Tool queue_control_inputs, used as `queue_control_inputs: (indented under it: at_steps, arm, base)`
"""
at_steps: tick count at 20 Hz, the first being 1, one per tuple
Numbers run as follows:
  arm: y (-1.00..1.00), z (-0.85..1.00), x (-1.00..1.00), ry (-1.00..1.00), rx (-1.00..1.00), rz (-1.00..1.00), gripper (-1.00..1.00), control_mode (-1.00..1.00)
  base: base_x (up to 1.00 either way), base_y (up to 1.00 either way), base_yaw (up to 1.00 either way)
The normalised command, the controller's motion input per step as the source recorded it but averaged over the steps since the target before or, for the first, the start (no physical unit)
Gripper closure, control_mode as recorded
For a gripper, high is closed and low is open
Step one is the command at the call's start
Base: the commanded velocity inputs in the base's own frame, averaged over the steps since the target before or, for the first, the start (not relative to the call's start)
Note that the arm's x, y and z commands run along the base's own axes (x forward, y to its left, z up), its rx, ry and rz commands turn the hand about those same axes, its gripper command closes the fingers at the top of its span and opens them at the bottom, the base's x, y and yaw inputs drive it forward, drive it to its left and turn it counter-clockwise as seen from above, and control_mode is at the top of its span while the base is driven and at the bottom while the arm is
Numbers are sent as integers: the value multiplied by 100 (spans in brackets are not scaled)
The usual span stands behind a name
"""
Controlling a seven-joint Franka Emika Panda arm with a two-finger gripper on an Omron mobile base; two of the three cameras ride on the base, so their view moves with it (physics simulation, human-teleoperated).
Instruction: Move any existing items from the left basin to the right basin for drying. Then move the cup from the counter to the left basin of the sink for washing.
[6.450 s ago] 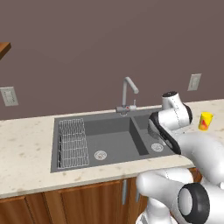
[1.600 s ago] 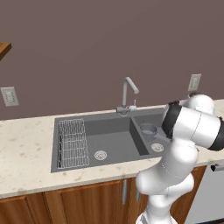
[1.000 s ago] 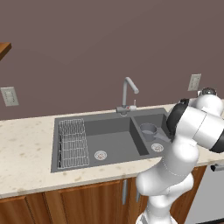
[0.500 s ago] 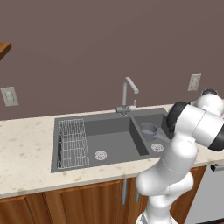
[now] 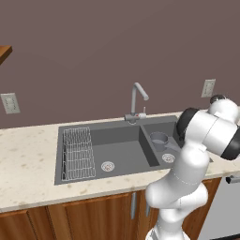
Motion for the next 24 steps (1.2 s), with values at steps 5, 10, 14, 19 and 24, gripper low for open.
queue_control_inputs:
  at_steps: [5, 10, 14, 19, 24]
  arm:
    - [0, -5, 0, 0, 1, -11, -100, -100]
    - [0, -9, 0, 0, 2, -8, -100, -100]
    - [-1, -11, 3, 0, 4, -4, -100, -100]
    - [-3, -1, 16, 0, 4, -2, -100, -100]
    - [-5, -4, 16, 0, 3, -1, -100, -100]
  base:
    - [0, 0, 0]
    - [0, 0, 0]
    - [0, 0, 0]
    - [0, 0, 0]
    - [0, 0, 0]
